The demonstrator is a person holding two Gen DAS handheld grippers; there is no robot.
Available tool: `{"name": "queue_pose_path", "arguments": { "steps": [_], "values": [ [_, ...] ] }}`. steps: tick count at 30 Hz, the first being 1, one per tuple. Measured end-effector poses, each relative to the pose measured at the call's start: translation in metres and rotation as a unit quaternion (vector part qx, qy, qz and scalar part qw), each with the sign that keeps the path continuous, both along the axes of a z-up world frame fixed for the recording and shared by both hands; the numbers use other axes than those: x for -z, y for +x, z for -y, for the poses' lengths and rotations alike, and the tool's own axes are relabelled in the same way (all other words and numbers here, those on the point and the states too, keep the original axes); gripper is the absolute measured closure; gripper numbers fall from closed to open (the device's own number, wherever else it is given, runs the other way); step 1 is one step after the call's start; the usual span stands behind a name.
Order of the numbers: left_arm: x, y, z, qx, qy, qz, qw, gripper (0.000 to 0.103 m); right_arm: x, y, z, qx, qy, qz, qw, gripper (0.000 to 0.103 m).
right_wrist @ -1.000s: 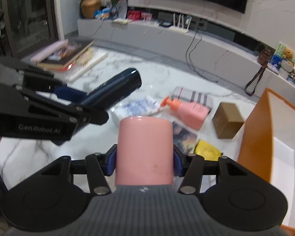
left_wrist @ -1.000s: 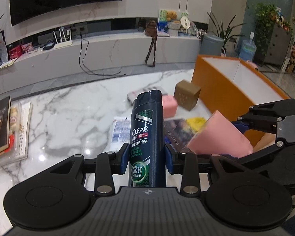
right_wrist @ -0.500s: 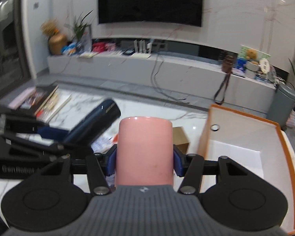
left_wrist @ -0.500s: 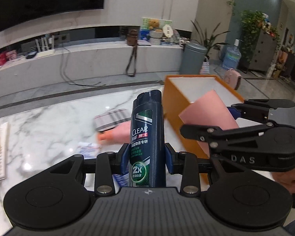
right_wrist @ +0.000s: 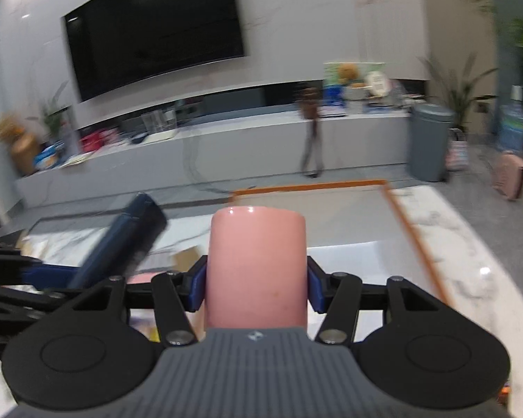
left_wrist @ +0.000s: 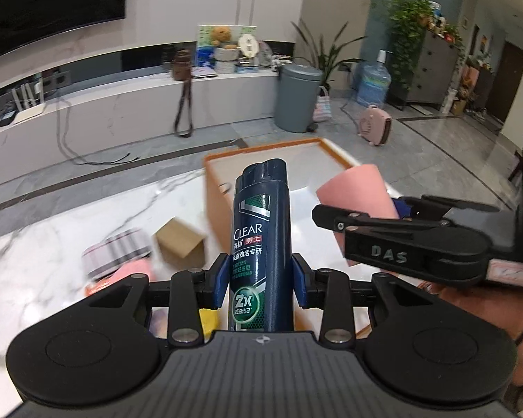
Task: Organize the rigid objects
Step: 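Carry the shampoo bottle and pink cup over the orange box with both grippers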
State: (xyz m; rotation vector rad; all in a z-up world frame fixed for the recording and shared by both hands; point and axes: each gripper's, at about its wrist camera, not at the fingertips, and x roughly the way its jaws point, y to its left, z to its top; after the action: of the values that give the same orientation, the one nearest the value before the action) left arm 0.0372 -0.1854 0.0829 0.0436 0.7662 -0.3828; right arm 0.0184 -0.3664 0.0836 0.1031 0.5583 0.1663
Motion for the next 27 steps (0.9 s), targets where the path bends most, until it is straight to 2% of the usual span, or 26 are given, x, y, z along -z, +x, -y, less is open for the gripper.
{"name": "queue_pose_path", "arguments": {
  "steps": [7, 14, 18, 27],
  "values": [
    [0.004, 0.014, 0.043, 0.027, -0.002, -0.001, 0.9996, 0.061, 0.001, 0.011, 0.04, 0.042, 0.01, -0.008, 0.999, 0.046],
    [0.025, 0.023, 0.067, 0.045, 0.008, -0.023, 0.9987, 0.061, 0.015, 0.014, 0.069, 0.035, -0.018, -0.039, 0.998, 0.046],
    [0.037, 0.03, 0.073, 0.044, -0.002, -0.038, 0.9983, 0.061, 0.023, 0.019, 0.074, 0.043, -0.049, -0.053, 0.996, 0.046],
    [0.054, 0.038, 0.077, 0.049, 0.007, -0.059, 0.997, 0.061, 0.033, 0.024, 0.088, 0.04, -0.029, -0.082, 0.995, 0.046]
  ]
}}
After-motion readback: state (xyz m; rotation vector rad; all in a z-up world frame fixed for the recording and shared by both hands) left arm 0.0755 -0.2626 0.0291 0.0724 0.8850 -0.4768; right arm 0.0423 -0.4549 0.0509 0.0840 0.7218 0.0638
